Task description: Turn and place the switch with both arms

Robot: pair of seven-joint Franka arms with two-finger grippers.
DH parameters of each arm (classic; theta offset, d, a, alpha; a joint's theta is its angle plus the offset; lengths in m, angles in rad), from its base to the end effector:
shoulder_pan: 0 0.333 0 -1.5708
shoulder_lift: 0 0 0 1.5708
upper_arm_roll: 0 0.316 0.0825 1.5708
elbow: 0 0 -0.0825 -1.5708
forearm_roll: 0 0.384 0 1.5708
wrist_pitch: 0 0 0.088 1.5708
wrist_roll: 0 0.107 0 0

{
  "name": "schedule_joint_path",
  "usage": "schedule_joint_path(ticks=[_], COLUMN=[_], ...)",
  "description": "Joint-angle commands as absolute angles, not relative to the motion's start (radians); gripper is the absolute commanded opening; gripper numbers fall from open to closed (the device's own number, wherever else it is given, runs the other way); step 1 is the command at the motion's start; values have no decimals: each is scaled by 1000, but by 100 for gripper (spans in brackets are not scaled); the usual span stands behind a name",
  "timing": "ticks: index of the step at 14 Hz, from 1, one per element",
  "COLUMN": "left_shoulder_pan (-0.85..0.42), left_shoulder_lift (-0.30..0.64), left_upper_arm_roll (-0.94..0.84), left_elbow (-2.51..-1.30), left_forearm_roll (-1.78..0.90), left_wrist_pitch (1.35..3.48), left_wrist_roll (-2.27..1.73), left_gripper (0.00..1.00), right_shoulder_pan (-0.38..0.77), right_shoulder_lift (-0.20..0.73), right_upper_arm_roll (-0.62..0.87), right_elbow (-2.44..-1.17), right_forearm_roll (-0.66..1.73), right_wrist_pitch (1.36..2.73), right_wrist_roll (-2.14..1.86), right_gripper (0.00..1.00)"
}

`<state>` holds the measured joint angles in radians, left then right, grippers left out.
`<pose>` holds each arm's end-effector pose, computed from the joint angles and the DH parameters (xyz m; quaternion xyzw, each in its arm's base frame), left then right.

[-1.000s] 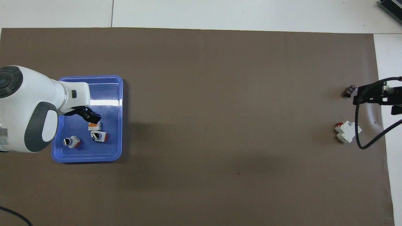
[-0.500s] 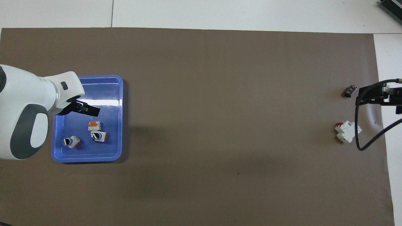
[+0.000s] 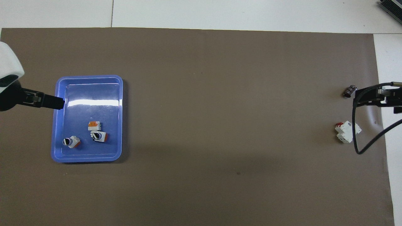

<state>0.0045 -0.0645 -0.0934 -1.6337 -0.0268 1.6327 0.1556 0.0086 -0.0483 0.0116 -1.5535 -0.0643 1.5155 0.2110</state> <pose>0.5380 -0.0524 0.6354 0.9920 -0.1215 0.0319 0.0093 0.5340 0.0038 0.6543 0.9947 -0.0971 0.0088 0.0316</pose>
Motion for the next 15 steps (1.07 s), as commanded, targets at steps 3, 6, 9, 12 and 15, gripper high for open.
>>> schedule_joint_path(ticks=[3, 6, 9, 12, 15], left_shoulder_pan=[-23, -46, -52, -49, -38], left_shoulder_lift=[14, -3, -35, -49, -64], left_upper_arm_roll=[-57, -26, -6, -3, -3], left_elbow=[-1465, -1489, -1534, -1562, -1569], left_forearm_roll=[-35, -34, -37, -35, -34], left_wrist_pitch=[1490, 1467, 1459, 1457, 1445], left_wrist_roll=[144, 118, 48, 38, -15], left_gripper=[100, 100, 100, 100, 100], right_shoulder_pan=[0, 8, 14, 12, 12], right_shoulder_lift=[-52, -55, -61, -64, -66], right_upper_arm_roll=[3, 9, 12, 12, 12], right_elbow=[-1546, -1551, -1563, -1563, -1562], right_forearm_roll=[-25, -21, -21, -21, -20], right_wrist_pitch=[1499, 1497, 1502, 1500, 1500], right_wrist_roll=[205, 247, 265, 259, 259], right_gripper=[100, 100, 100, 100, 100])
